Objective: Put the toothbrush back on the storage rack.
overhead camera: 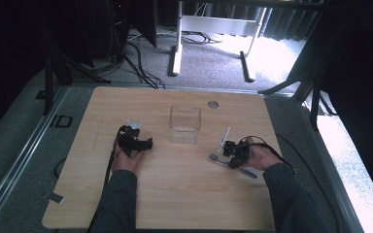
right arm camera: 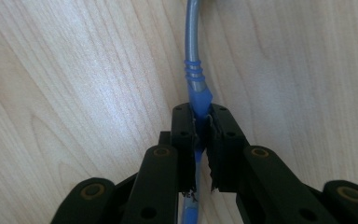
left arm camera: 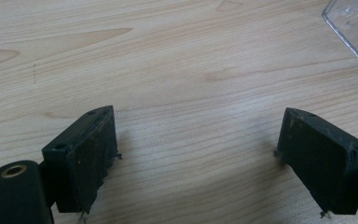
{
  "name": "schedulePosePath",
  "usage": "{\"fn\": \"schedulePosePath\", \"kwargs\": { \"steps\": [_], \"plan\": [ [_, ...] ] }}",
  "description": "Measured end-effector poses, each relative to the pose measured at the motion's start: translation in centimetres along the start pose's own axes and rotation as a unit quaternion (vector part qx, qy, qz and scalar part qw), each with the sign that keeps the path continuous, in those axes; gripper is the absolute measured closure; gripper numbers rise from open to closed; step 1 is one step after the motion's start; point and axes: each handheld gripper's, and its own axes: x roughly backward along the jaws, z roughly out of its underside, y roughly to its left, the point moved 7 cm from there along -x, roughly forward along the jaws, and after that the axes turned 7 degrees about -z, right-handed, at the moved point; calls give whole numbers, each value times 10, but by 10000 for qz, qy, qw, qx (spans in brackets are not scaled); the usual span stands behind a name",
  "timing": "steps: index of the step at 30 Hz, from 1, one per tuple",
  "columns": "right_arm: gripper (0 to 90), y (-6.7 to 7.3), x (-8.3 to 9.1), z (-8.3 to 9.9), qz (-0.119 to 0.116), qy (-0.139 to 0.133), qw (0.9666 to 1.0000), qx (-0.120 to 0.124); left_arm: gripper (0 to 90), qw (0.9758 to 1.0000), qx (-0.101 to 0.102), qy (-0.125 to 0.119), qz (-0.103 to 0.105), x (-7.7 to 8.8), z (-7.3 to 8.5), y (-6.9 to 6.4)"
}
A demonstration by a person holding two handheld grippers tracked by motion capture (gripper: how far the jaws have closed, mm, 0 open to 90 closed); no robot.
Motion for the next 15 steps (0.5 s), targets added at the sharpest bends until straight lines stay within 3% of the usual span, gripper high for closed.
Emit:
{"fn": "schedulePosePath", "kwargs": {
  "steps": [13, 15],
  "plan": [
    [816, -4, 24, 1, 288, -574, 9978, -143, 123, 10000, -2, 3, 0, 0, 0, 0],
    [816, -2, 32, -2, 280, -835, 9959, -188, 123, 10000, -2, 4, 0, 0, 0, 0]
  ]
}}
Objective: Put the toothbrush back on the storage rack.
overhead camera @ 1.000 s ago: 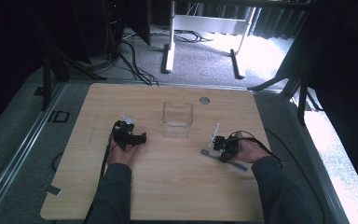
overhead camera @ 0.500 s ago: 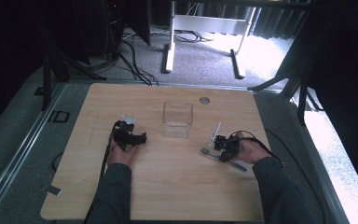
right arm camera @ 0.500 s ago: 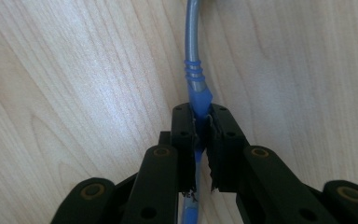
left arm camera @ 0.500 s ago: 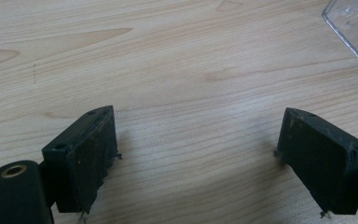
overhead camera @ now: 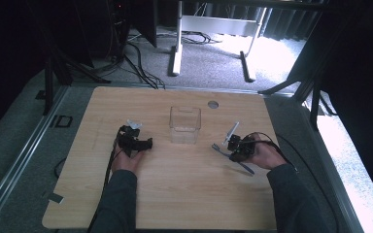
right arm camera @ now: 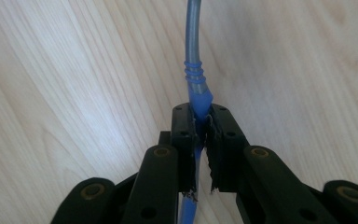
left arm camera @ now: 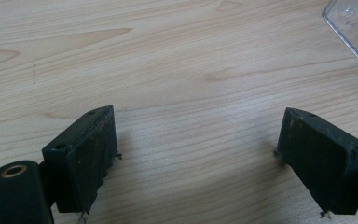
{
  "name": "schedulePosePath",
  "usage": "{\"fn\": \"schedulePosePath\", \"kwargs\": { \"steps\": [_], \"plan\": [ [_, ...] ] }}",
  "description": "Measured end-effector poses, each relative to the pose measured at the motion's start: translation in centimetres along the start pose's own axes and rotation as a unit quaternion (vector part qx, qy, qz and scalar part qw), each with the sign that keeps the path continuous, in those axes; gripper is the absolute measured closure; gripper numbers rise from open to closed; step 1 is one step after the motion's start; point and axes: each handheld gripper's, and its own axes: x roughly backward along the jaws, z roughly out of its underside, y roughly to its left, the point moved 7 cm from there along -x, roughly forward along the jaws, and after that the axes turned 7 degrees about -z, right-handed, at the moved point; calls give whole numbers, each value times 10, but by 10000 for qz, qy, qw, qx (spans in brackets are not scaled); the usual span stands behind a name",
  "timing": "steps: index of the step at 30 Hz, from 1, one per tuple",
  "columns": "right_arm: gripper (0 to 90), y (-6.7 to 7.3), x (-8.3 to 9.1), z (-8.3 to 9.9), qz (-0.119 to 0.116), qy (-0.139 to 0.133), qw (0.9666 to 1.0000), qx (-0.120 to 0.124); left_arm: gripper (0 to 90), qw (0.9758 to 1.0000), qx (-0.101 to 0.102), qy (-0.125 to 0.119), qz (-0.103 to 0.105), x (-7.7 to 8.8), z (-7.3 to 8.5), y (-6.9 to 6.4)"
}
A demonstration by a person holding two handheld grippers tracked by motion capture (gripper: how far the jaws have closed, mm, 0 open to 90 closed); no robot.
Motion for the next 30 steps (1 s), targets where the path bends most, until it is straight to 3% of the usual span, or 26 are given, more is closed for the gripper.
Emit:
{"fn": "schedulePosePath", "kwargs": {
  "steps": [13, 30],
  "plan": [
    [816, -2, 26, -8, 78, -793, 9966, -203, 123, 10000, 1, -3, 1, 0, 0, 0],
    [817, -3, 40, -18, 260, -1363, 9894, -437, 123, 10000, 1, -2, 1, 0, 0, 0]
  ]
}}
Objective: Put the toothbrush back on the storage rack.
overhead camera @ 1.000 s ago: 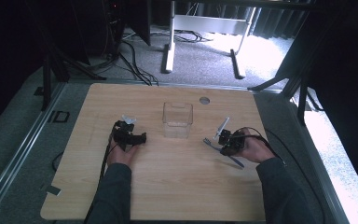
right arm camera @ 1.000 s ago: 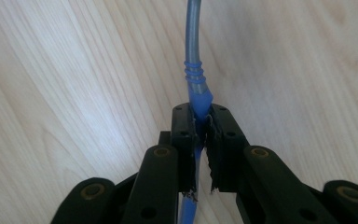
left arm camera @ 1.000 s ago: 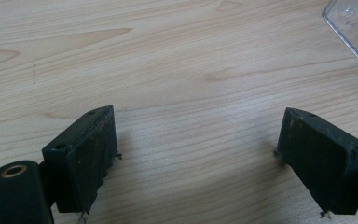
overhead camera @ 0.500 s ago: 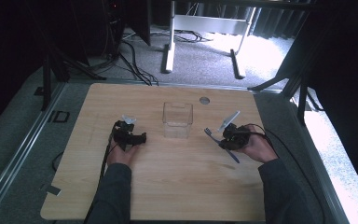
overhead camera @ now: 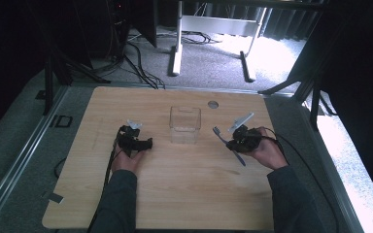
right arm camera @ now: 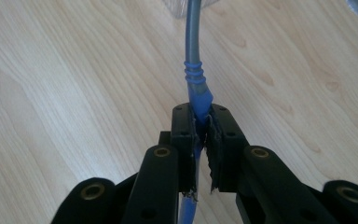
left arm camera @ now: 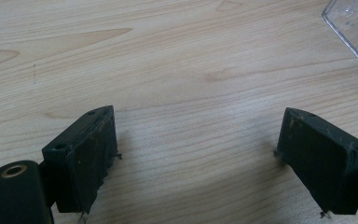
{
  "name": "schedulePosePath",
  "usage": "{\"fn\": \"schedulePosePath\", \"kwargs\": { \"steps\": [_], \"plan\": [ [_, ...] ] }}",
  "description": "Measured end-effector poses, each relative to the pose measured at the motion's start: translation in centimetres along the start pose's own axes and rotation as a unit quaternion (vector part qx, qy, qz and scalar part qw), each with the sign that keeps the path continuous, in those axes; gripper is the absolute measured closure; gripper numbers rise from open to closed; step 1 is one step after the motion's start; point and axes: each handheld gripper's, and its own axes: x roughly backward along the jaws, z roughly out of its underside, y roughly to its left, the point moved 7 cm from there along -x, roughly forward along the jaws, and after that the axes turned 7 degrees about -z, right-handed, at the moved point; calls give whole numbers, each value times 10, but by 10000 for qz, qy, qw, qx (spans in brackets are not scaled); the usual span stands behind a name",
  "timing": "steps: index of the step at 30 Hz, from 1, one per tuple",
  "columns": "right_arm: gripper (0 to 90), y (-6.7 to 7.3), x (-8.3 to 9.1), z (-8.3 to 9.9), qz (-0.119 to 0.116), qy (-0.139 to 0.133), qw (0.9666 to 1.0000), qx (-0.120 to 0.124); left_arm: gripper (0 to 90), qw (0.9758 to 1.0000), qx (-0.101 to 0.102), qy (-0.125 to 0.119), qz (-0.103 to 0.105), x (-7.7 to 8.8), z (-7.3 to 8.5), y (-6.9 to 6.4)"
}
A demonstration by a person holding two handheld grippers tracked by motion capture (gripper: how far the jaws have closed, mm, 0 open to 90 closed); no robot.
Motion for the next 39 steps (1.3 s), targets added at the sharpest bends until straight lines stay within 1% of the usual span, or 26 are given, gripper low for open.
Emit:
{"fn": "schedulePosePath", "kwargs": {
  "steps": [2, 10, 14, 17, 25, 28, 33, 39],
  "plan": [
    [817, 0, 1, -2, 12, -80, 10000, -21, 123, 10000, 0, 0, 0, 0, 0, 0],
    [817, 0, 7, -5, 53, -235, 9997, -72, 123, 10000, 0, 2, -1, 0, 0, 0],
    [817, -1, 9, -7, 44, -383, 9991, -163, 123, 10000, -1, 3, 0, 0, 0, 0],
    [817, -2, 11, -8, 65, -502, 9985, -188, 123, 10000, 0, 3, 0, 0, 0, 0],
    [817, -1, 17, -16, 44, -806, 9963, -294, 123, 10000, -1, 4, 1, 0, 0, 0],
    [817, -1, 19, -18, 67, -878, 9956, -325, 123, 10000, -3, 11, 3, 0, 0, 0],
    [817, -4, 24, -21, 156, -1130, 9927, -381, 123, 10000, -1, 6, 1, 0, 0, 0],
    [817, -5, 29, -23, 115, -1277, 9908, -433, 123, 10000, 0, 4, 2, 0, 0, 0]
  ]
}}
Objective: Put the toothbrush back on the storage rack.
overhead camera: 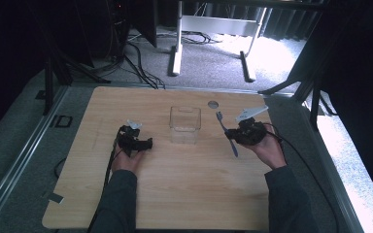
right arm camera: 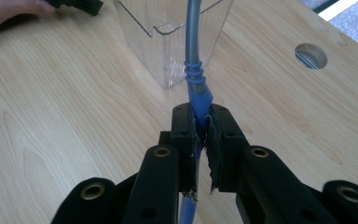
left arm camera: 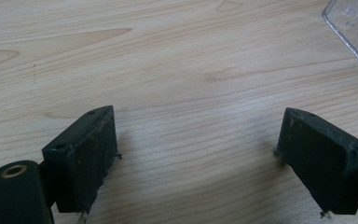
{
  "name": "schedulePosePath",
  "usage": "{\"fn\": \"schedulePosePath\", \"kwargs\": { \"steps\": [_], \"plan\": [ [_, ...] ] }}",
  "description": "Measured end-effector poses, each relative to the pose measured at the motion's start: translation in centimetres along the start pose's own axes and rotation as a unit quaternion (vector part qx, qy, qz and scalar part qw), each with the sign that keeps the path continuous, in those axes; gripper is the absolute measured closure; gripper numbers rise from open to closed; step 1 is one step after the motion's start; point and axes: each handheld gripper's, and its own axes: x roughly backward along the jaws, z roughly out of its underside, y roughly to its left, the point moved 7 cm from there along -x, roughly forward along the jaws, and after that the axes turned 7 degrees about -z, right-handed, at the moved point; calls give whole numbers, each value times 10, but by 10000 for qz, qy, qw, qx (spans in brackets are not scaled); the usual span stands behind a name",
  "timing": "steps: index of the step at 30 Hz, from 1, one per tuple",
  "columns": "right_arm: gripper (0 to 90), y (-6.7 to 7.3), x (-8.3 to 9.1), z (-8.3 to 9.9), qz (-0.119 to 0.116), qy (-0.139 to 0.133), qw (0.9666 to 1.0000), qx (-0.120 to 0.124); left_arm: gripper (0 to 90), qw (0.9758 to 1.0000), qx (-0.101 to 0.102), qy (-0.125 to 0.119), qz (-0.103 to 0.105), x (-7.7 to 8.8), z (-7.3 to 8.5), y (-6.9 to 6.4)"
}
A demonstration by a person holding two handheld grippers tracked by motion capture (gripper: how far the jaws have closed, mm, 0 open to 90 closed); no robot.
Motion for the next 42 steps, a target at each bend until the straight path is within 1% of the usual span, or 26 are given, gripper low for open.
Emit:
{"fn": "schedulePosePath", "kwargs": {
  "steps": [10, 19, 25, 31, 38, 42],
  "plan": [
    [818, 0, 4, -6, -19, -212, 9998, -38, 123, 10000, -9, 0, -4, 0, 0, 0],
    [818, 2, 8, -12, -22, -334, 9994, 0, 123, 10000, -4, -1, -2, 0, 0, 0],
    [818, 3, 10, -15, -22, -462, 9989, 27, 123, 10000, -3, -2, -3, 0, 0, 0],
    [817, 5, 11, -17, -30, -494, 9988, 58, 123, 10000, -12, 6, -3, 0, 0, 0],
    [818, 6, 15, -22, -24, -665, 9978, 33, 123, 10000, -5, 0, 0, 0, 0, 0],
    [818, 7, 16, -24, -3, -709, 9975, 70, 123, 10000, -4, 1, 0, 0, 0, 0]
  ]
}}
